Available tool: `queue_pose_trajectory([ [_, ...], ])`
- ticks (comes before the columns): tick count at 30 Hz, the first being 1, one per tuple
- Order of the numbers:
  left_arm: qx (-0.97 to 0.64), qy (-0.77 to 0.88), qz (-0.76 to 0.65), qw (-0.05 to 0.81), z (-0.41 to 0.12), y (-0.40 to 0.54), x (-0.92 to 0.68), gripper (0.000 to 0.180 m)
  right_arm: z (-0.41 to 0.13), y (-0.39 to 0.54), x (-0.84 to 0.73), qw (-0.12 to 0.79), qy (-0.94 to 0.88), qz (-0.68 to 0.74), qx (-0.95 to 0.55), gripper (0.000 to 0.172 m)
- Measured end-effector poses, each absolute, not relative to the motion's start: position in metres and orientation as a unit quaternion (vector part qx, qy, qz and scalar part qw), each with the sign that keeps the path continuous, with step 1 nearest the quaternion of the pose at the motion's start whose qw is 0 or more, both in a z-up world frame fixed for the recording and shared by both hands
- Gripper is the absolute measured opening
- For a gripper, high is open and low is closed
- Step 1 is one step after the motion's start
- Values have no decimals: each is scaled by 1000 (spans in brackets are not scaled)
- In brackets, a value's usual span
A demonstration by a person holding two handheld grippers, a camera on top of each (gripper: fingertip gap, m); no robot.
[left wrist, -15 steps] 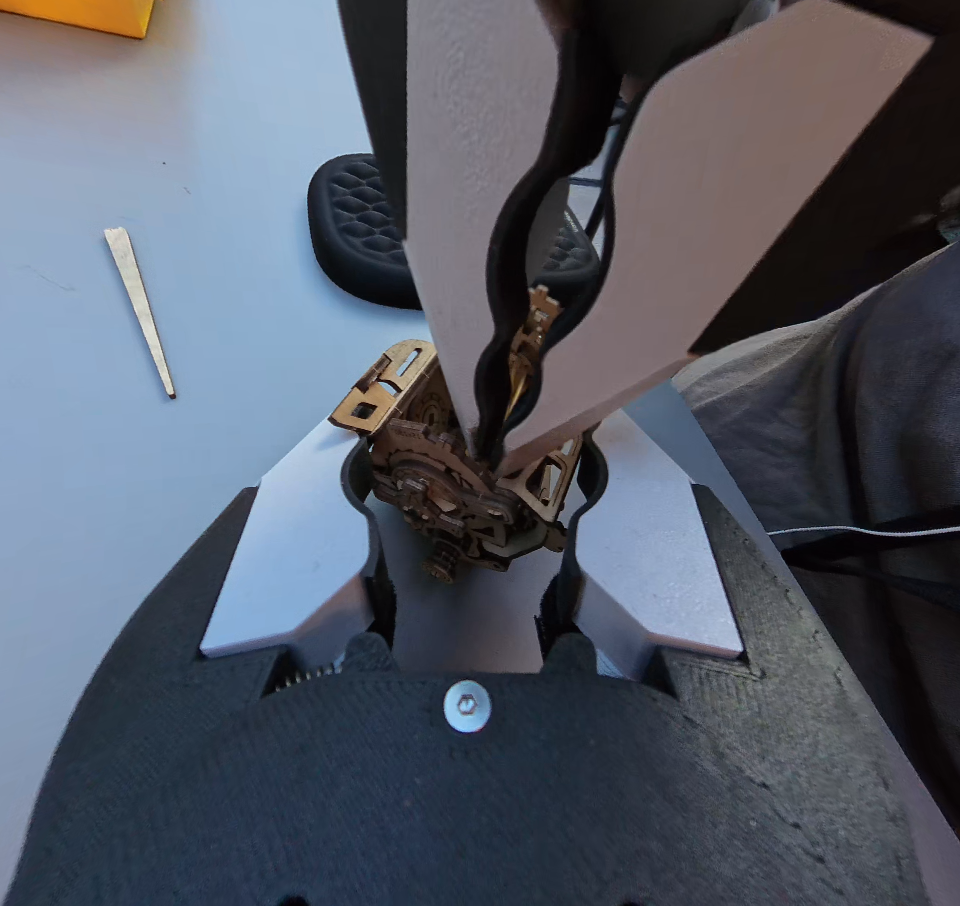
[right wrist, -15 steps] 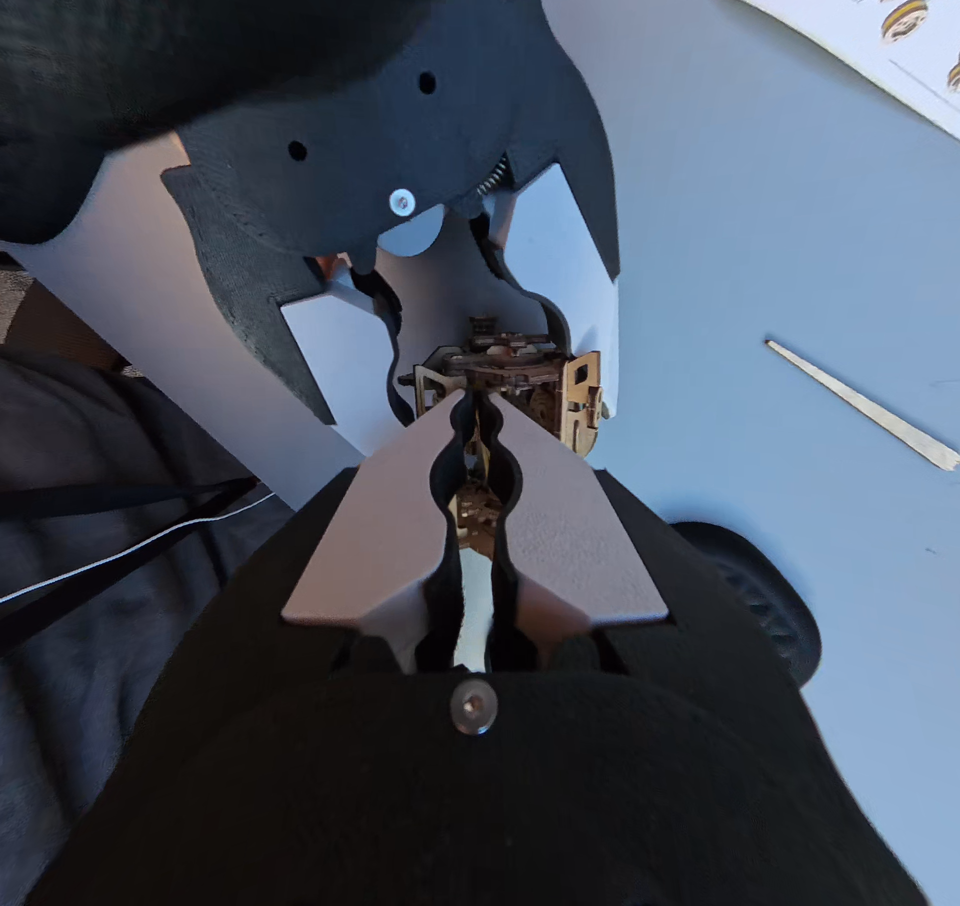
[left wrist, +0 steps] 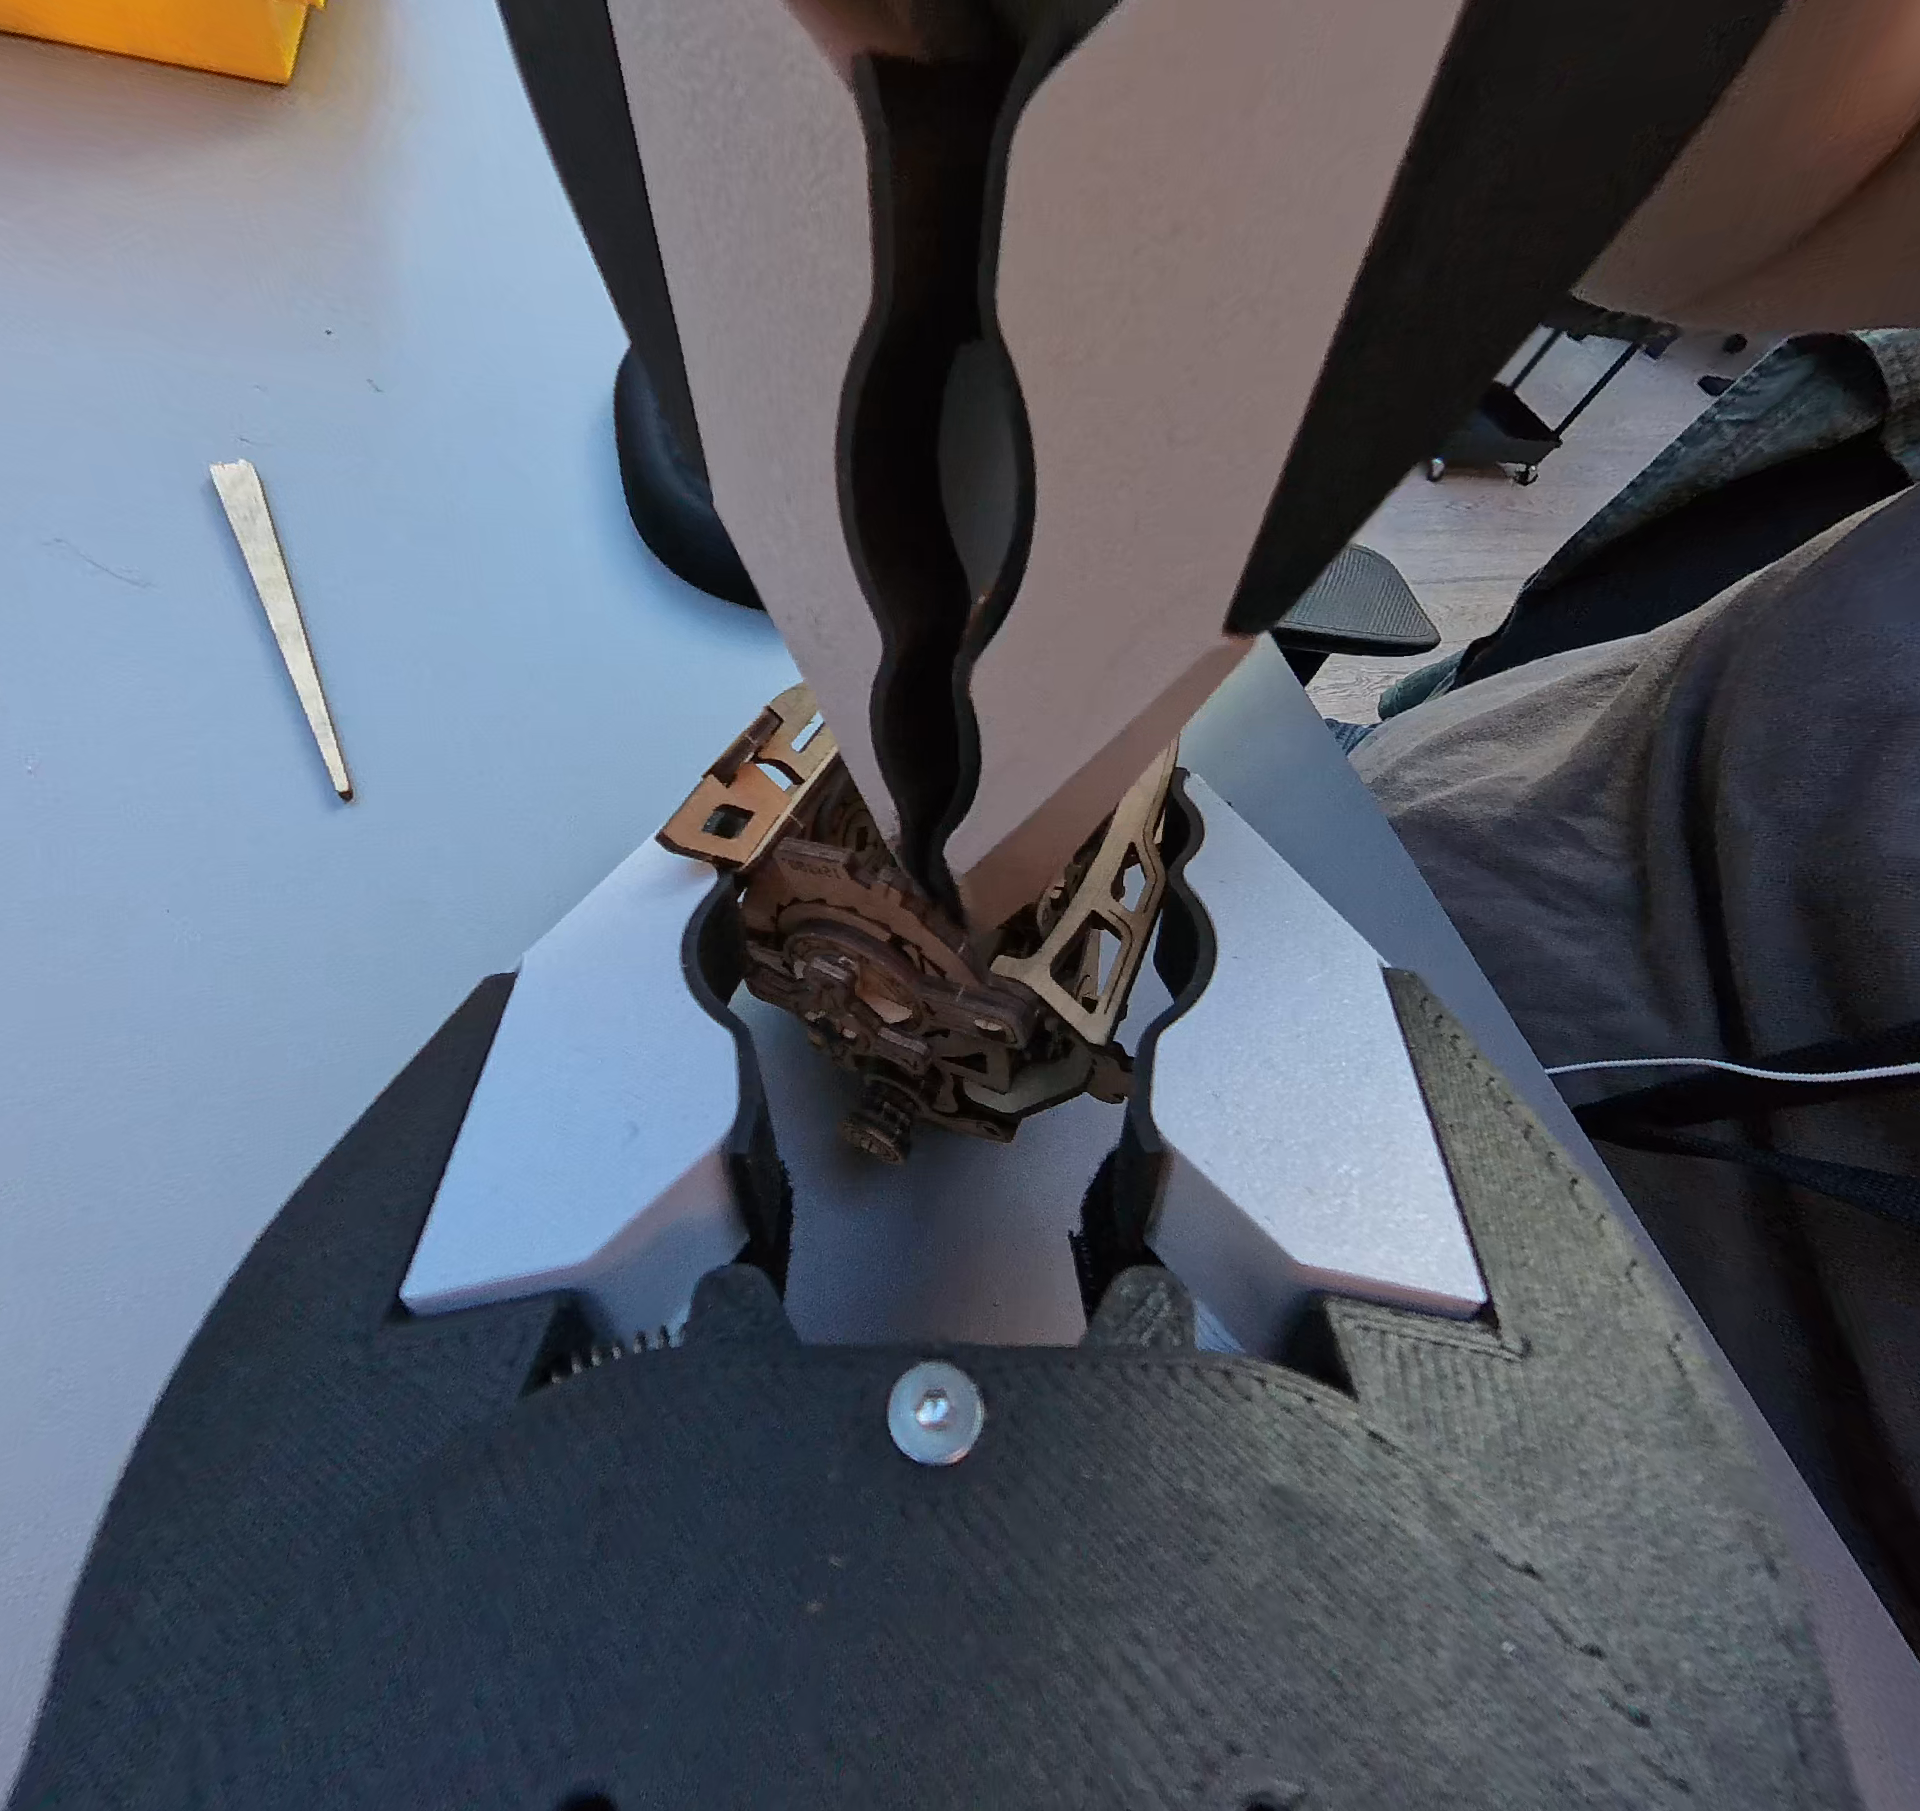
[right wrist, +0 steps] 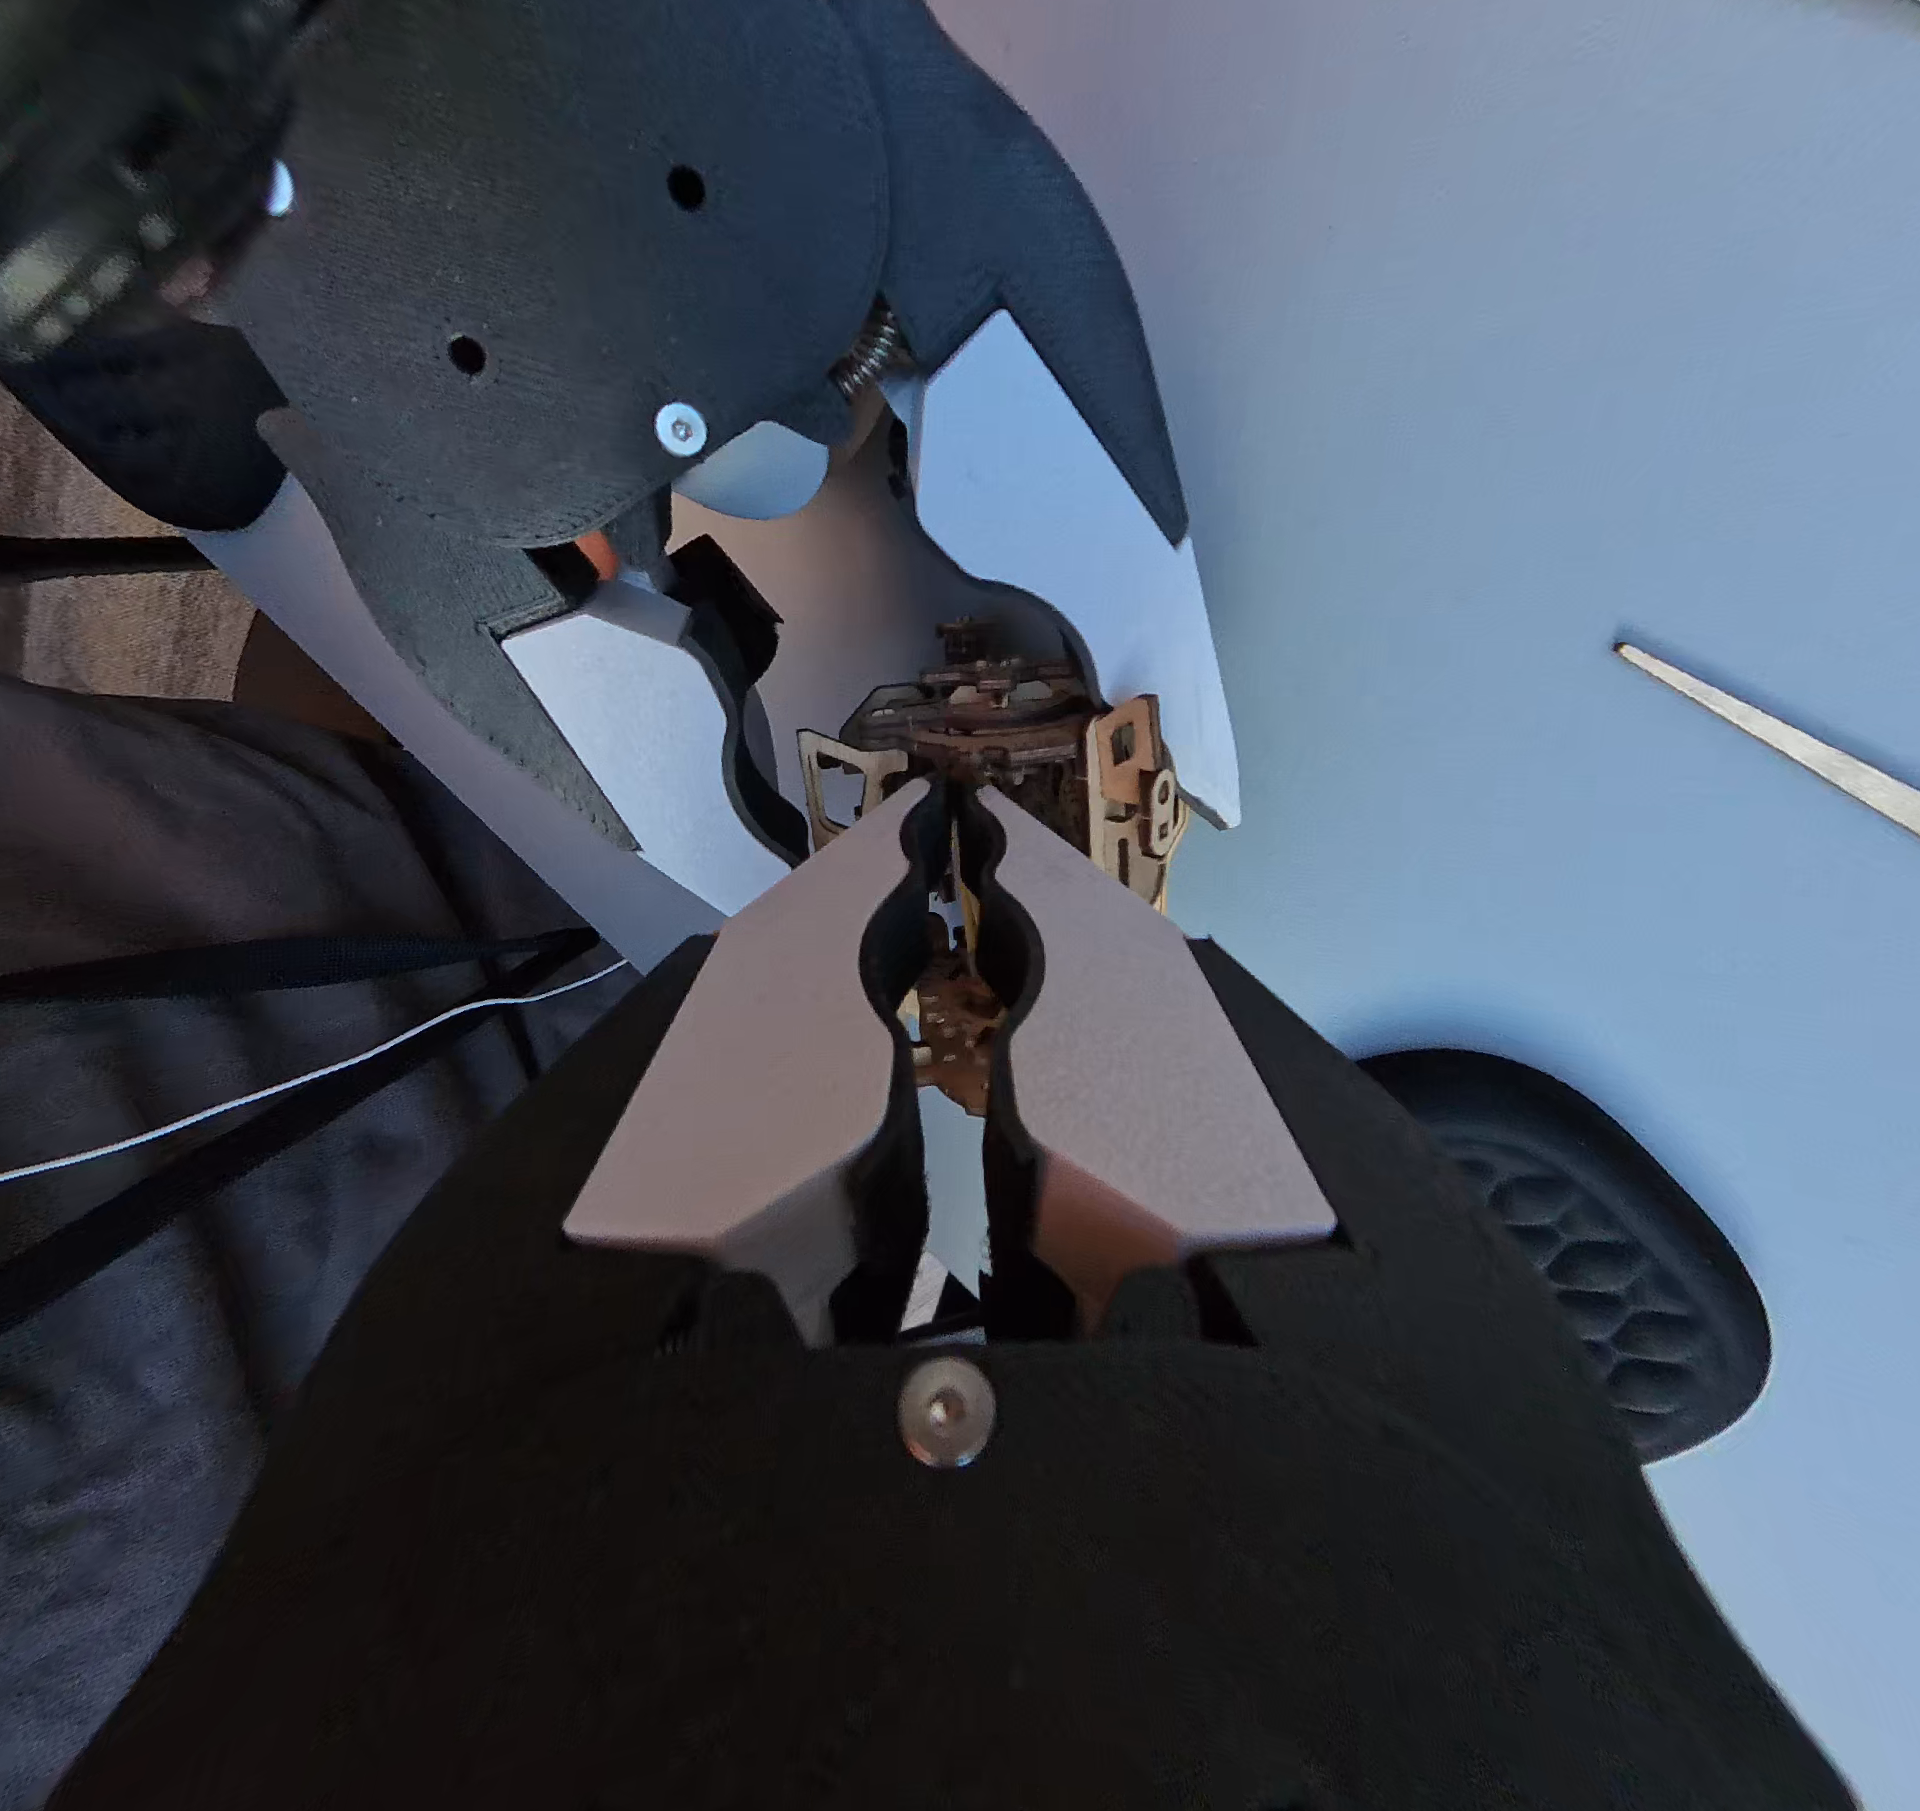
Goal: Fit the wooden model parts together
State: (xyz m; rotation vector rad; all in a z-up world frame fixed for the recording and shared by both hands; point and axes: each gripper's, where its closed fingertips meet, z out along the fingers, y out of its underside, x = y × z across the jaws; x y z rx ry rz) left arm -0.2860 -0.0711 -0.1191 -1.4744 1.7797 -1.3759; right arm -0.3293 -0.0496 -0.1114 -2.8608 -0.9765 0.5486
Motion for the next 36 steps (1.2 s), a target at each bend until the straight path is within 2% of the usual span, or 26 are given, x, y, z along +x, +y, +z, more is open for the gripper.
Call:
queue_pose_trajectory([
  [24, -529, 652, -489, 236, -120, -72, -286, 78, -115, -52, -326, -17, -279, 204, -938, 0],
  [36, -526, 655, -488, 238, -119, -73, -287, 78, -115, -52, -329, -9, -320, 201, -926, 0],
])
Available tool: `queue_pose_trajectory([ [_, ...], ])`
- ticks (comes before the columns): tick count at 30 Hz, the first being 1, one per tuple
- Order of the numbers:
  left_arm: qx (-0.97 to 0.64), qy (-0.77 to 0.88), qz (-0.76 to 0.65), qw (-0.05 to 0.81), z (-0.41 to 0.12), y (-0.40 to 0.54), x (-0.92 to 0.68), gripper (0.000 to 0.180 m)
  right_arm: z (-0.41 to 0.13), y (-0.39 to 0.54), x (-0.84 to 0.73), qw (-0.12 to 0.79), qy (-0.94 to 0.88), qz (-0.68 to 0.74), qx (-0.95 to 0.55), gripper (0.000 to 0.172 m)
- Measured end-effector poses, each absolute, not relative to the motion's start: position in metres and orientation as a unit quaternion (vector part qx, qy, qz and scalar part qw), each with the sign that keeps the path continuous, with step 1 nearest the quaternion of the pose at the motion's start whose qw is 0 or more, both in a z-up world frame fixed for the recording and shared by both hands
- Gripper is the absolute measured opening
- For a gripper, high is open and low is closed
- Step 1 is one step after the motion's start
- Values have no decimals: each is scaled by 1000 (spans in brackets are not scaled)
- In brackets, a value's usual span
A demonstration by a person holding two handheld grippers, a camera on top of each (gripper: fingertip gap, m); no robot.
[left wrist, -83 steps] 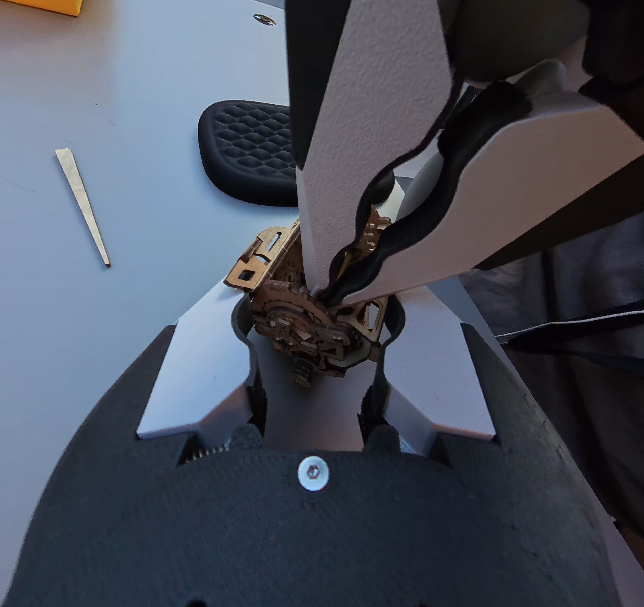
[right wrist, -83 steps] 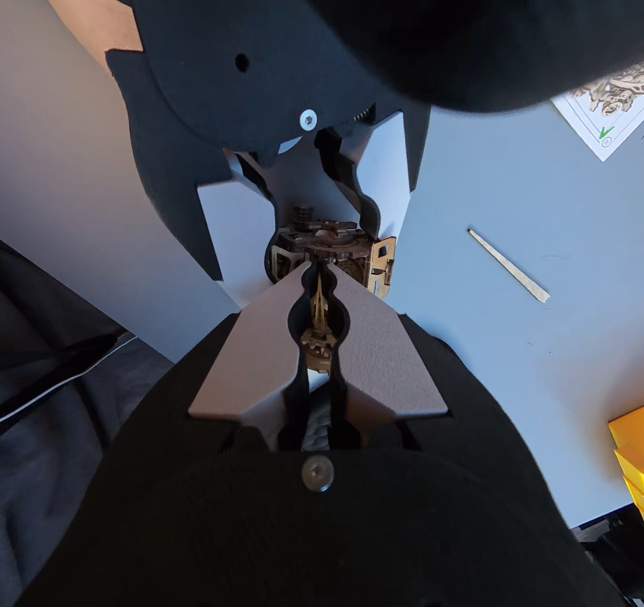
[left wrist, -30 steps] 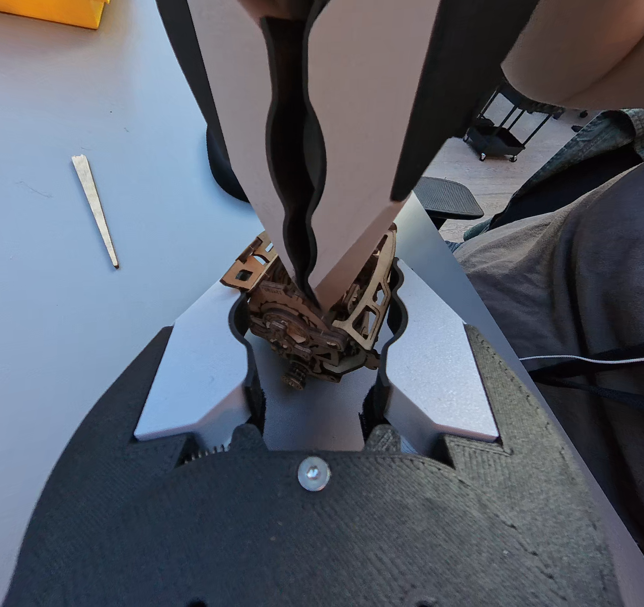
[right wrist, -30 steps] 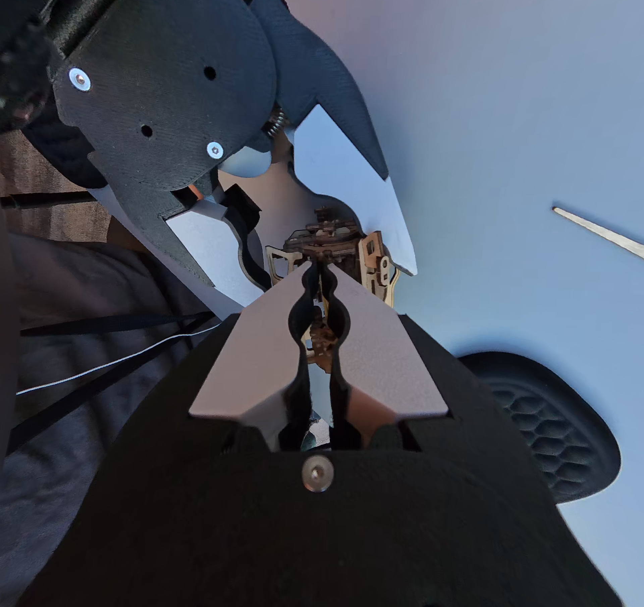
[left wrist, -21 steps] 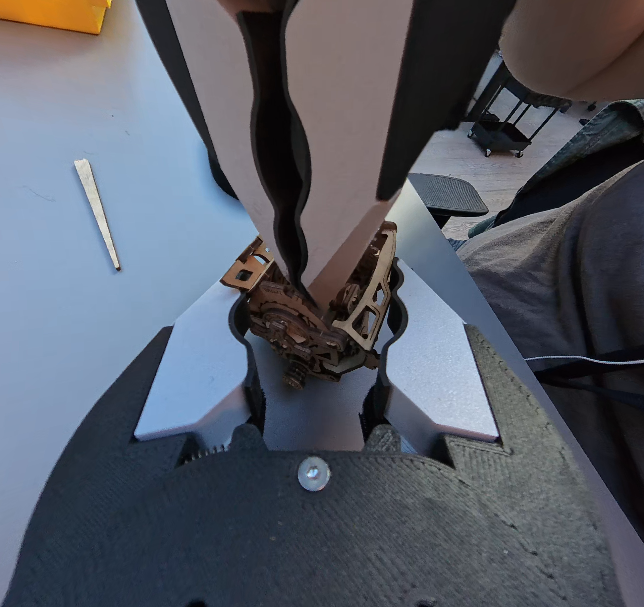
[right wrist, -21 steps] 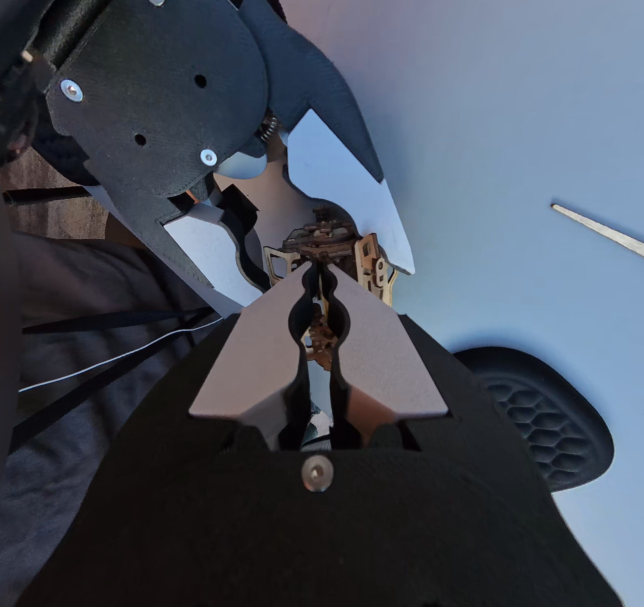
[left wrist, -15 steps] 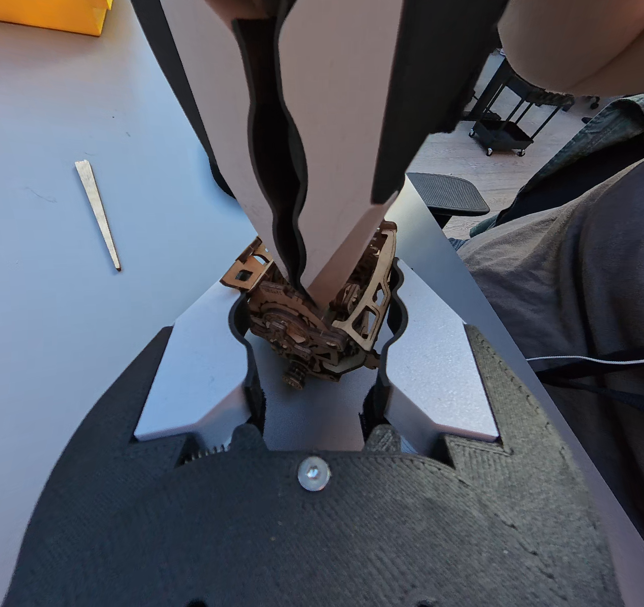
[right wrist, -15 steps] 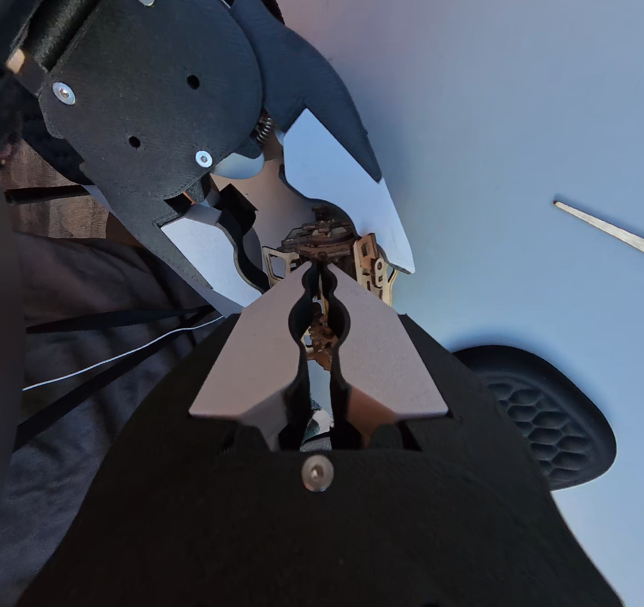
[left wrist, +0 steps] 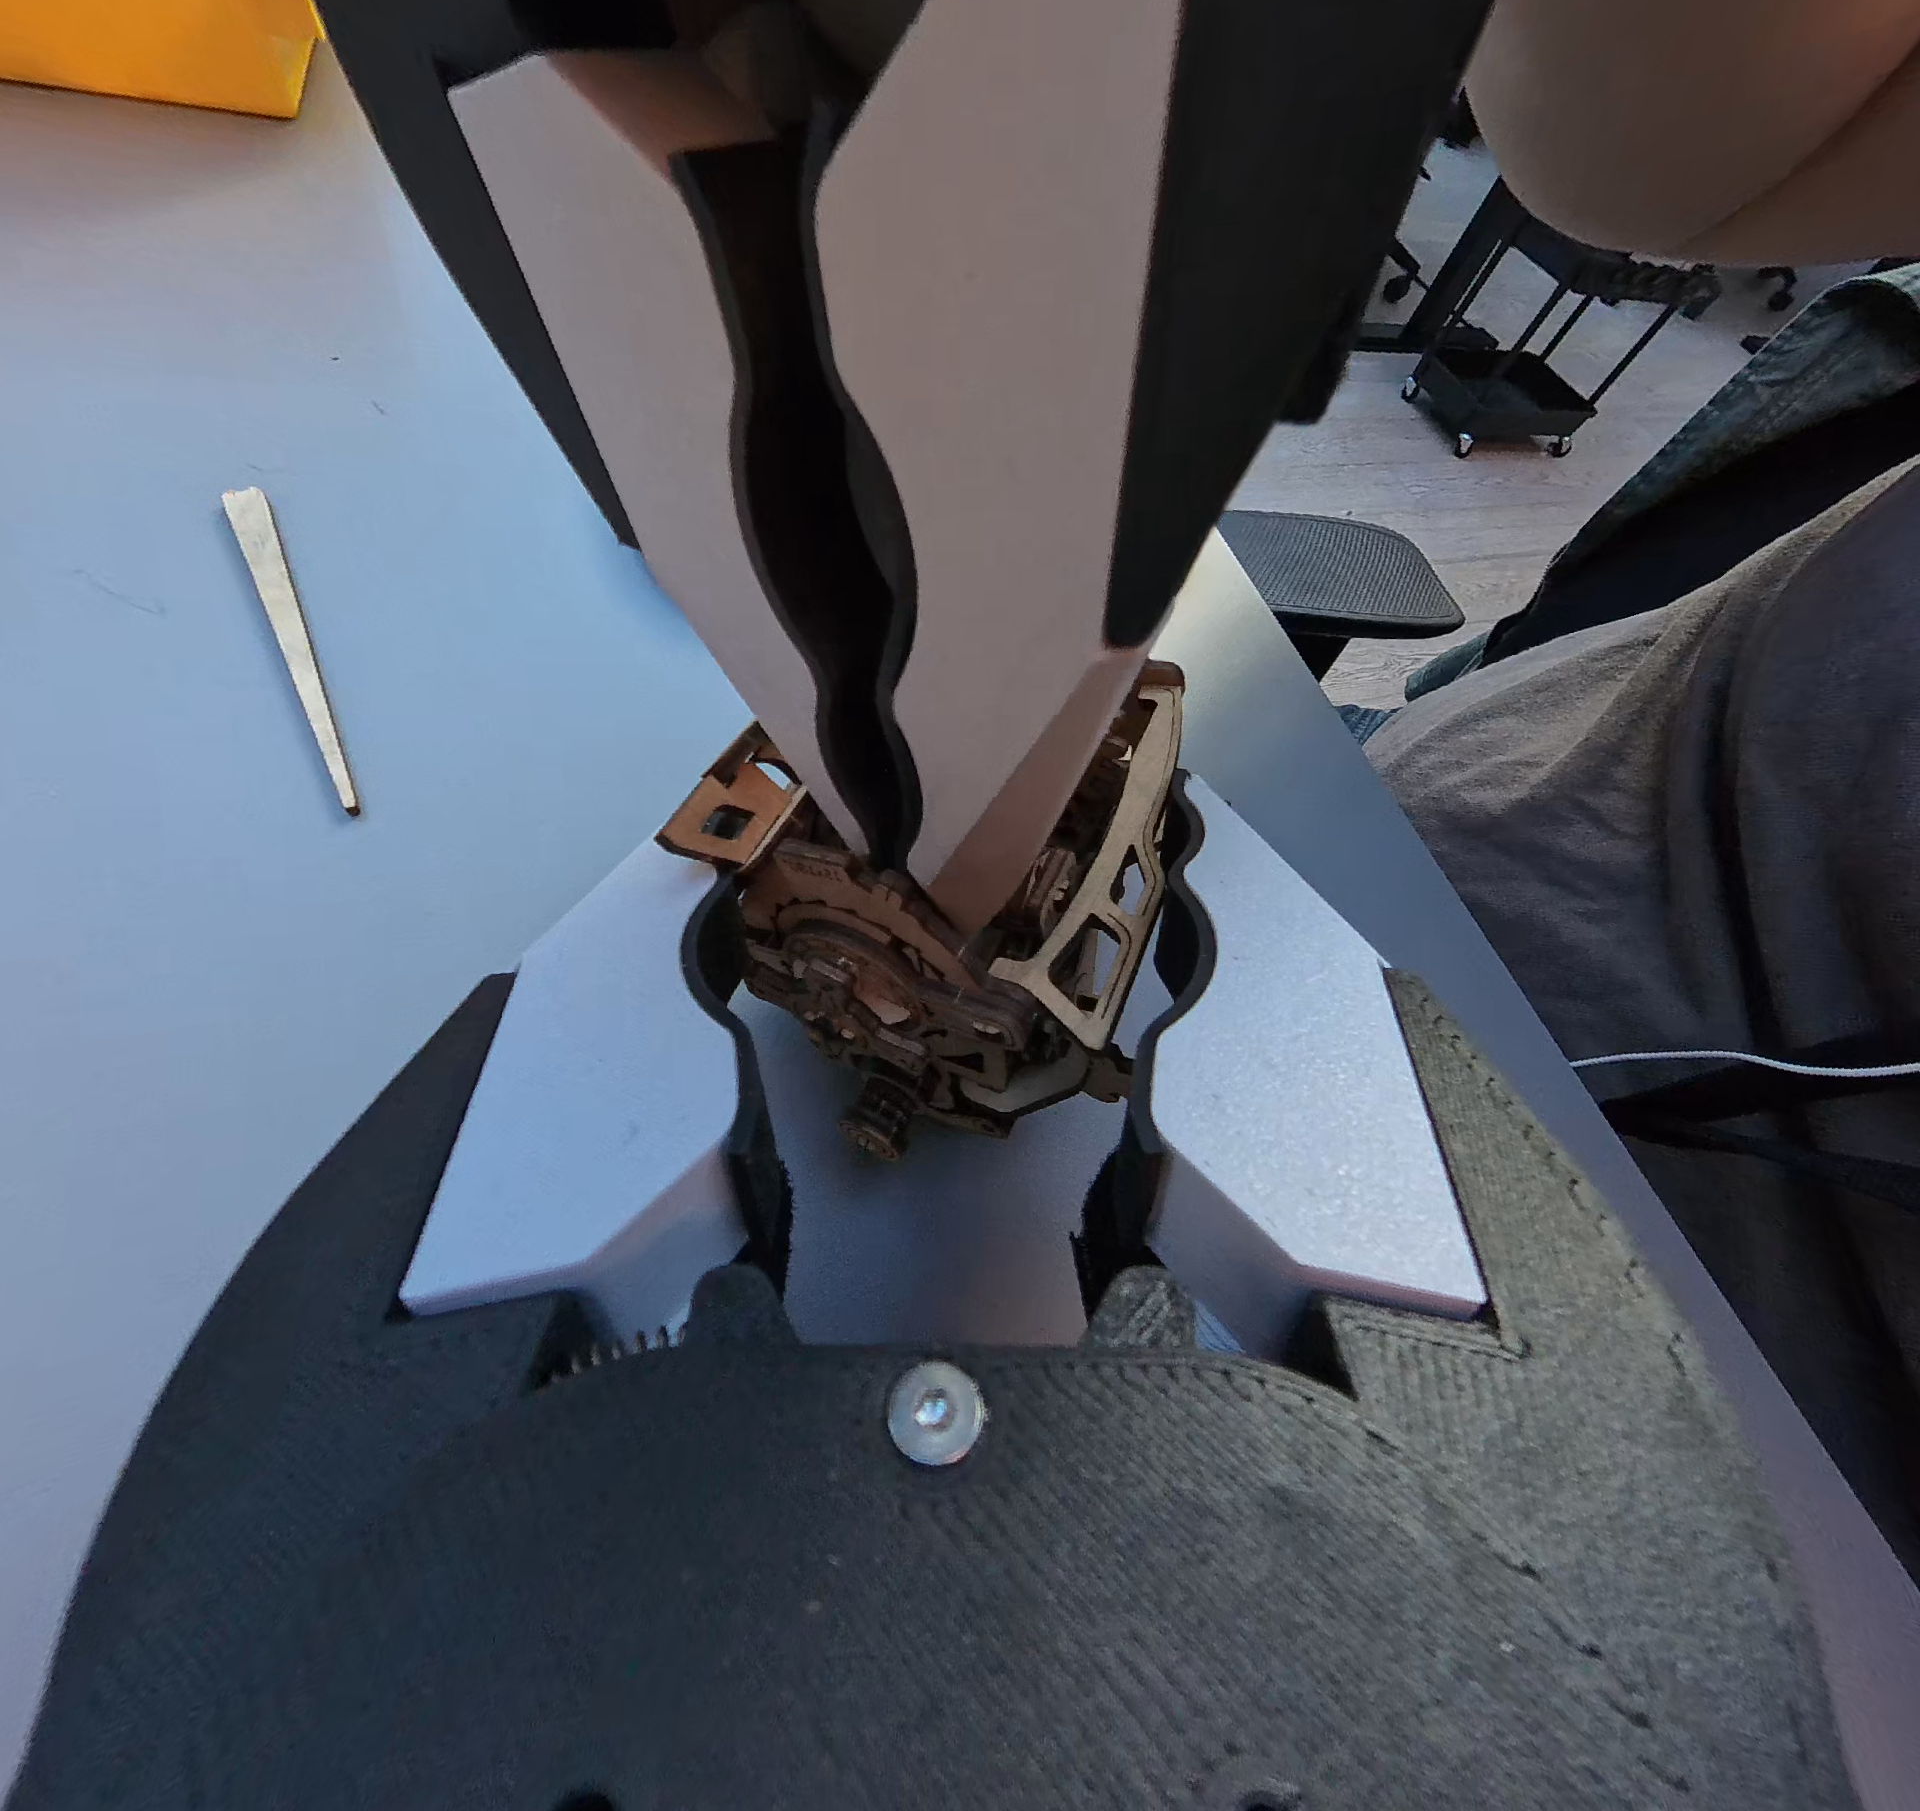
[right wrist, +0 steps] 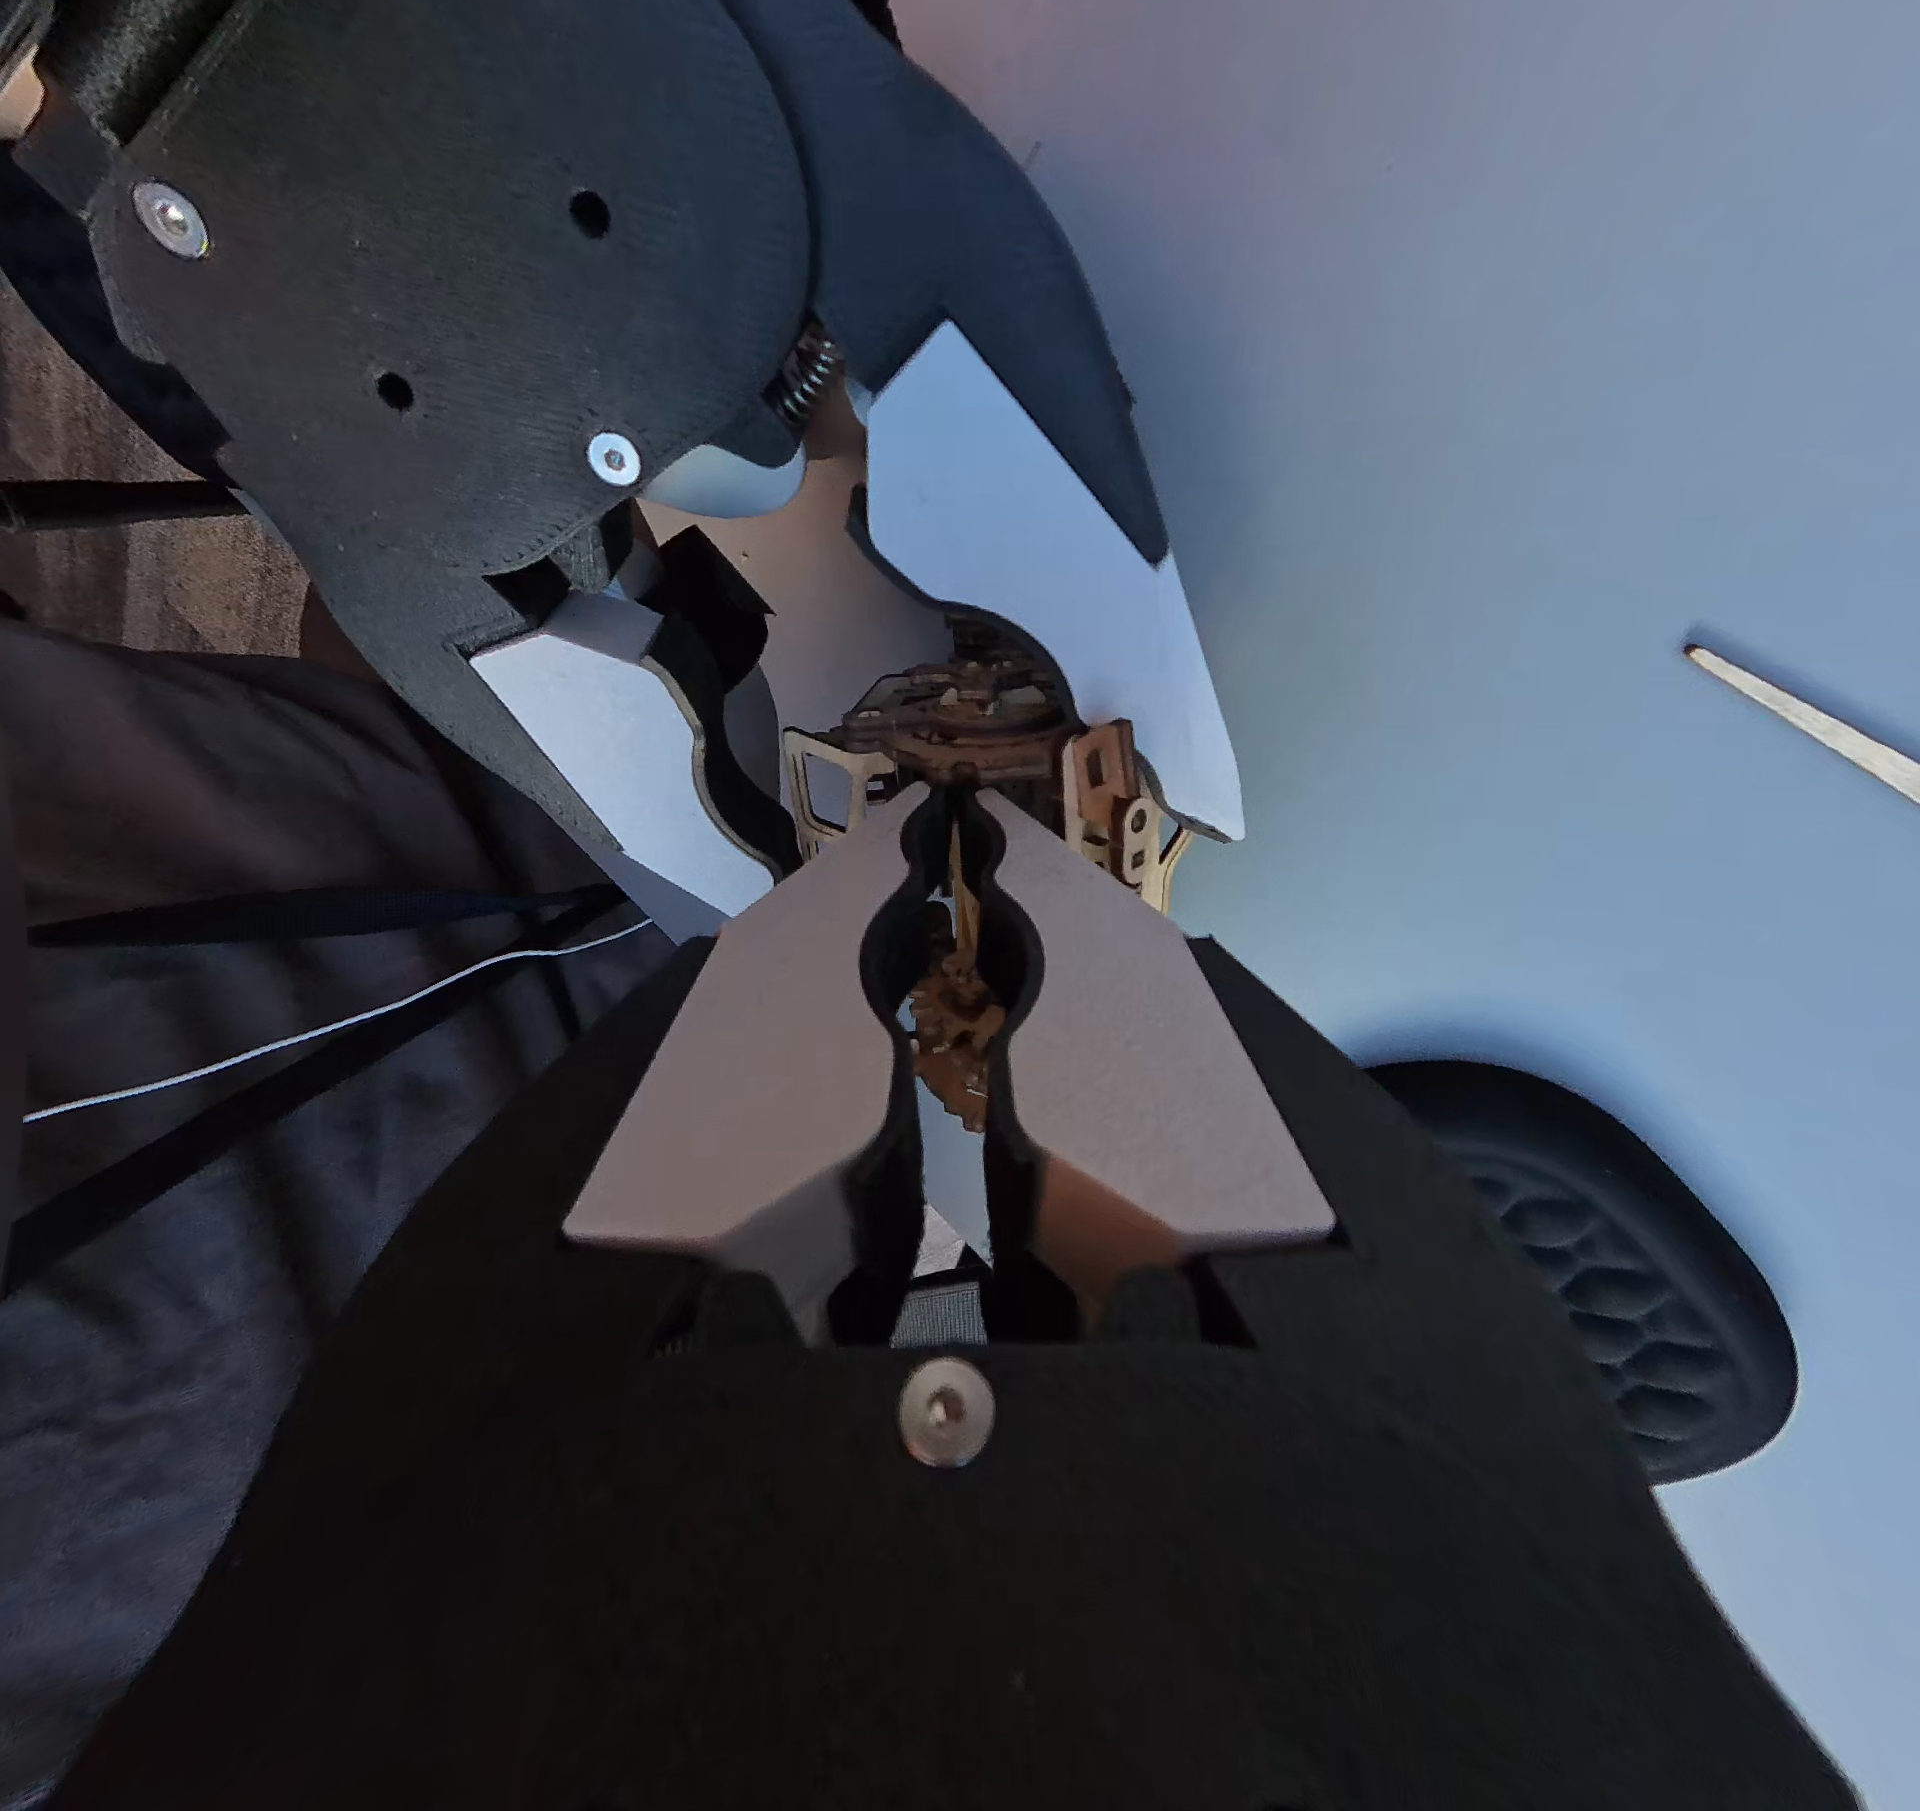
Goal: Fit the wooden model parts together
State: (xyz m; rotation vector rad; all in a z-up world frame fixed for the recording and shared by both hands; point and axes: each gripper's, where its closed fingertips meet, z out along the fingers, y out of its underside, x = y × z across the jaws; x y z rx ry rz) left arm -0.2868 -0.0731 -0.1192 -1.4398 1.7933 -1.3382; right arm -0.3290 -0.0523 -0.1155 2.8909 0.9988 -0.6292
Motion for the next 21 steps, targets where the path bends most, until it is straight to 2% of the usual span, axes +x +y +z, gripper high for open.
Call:
queue_pose_trajectory([
  [21, -528, 652, -493, 232, -119, -73, -287, 78, -116, -51, -329, -10, 356, -187, 915, 0],
])
